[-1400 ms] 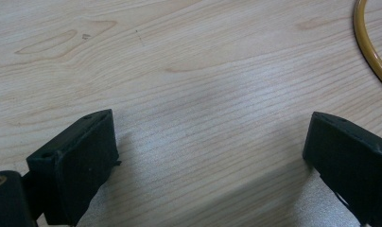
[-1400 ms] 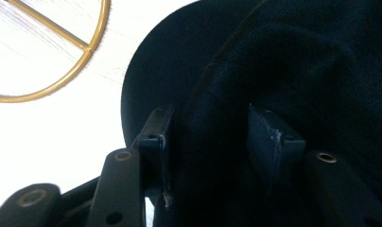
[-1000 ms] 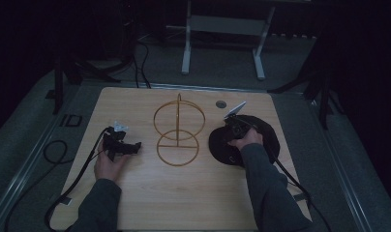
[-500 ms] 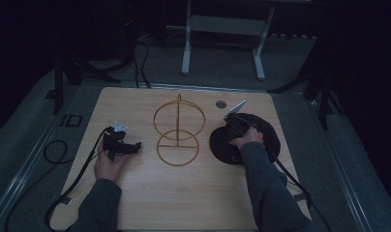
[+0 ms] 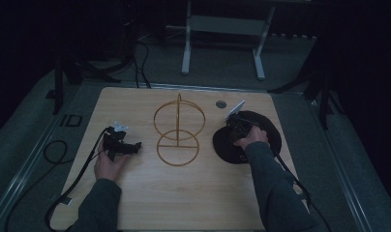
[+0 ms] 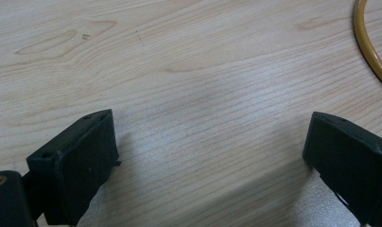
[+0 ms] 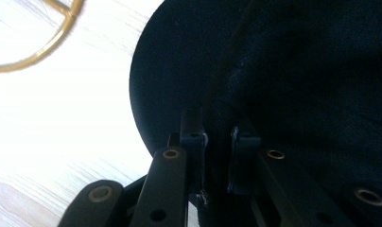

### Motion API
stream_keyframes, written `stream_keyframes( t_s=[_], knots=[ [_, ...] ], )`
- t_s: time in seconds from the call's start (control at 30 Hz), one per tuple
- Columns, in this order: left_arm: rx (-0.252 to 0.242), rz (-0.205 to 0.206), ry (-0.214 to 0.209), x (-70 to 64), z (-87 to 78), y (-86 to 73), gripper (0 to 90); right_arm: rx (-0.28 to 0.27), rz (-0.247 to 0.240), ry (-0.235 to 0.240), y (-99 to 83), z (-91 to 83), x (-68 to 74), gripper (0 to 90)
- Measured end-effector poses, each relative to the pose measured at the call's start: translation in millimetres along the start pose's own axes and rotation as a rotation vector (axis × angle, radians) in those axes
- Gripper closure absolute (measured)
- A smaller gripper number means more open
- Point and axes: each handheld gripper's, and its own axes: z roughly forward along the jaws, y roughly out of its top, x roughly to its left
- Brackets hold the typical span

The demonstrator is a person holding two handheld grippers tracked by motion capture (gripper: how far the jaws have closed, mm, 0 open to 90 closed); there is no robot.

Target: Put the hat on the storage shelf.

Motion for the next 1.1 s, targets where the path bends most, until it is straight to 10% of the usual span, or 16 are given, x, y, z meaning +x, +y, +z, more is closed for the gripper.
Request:
stream_keyframes(
  t_s=[1.1],
  knots=[
    [0.0, 0.0, 0.0, 0.0, 0.0, 0.1, 3.3, -0.015, -0.136, -0.043, -13.8, -41.6, 0.7, 80.5]
  ],
)
